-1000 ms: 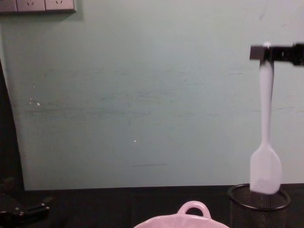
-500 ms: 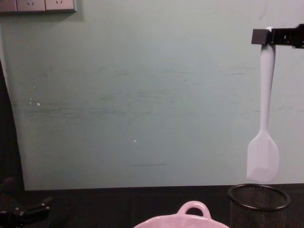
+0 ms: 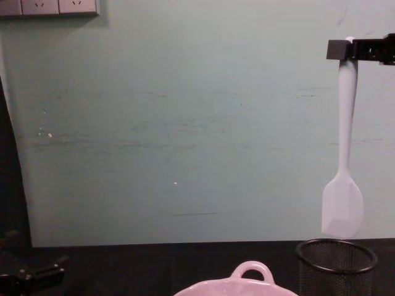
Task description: Use the one hand to pick up the spoon and stir the clear water in the bowl.
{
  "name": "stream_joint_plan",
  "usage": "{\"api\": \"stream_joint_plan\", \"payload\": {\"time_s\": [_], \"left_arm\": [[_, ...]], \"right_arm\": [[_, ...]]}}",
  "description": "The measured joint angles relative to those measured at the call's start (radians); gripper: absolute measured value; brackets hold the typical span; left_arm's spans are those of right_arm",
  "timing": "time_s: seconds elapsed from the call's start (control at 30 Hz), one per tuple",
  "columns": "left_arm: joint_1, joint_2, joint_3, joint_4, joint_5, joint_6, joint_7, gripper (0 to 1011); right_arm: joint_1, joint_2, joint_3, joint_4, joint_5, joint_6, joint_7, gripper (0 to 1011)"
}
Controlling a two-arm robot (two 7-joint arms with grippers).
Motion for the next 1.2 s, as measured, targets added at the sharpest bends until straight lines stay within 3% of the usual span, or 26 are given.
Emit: {"api": "stream_joint_plan", "payload": {"time_s": [0.1,0.23,0.37,0.4,0.67,0.93,1.2], "left_arm": [[0.0,0.0,0.0,0.0,0.0,0.0,0.0,1005],[0.0,0.0,0.0,0.0,0.0,0.0,0.0,1005],[0.0,0.0,0.0,0.0,0.0,0.0,0.0,1005],[0.0,0.0,0.0,0.0,0.0,0.0,0.0,1005],[0.0,0.0,0.0,0.0,0.0,0.0,0.0,1005],[0.0,0.0,0.0,0.0,0.0,0.0,0.0,1005],[0.0,0.0,0.0,0.0,0.0,0.0,0.0,1005]], "right_arm": [[-0.018,0.005,0.001,-0.011,0.0,-0.019,-0.016,84],[-0.015,-0.005,-0.028,-0.018,-0.005,-0.036,-0.02,84],[0.02,-0.04,-0.101,-0.01,-0.027,-0.048,-0.004,84],[0.02,-0.04,-0.101,-0.01,-0.027,-0.048,-0.004,84],[0.053,-0.093,-0.222,0.025,-0.066,-0.077,0.03,84],[0.015,-0.111,-0.265,0.069,-0.087,-0.147,0.05,84],[-0.005,-0.14,-0.279,0.117,-0.098,-0.21,0.075,84]]}}
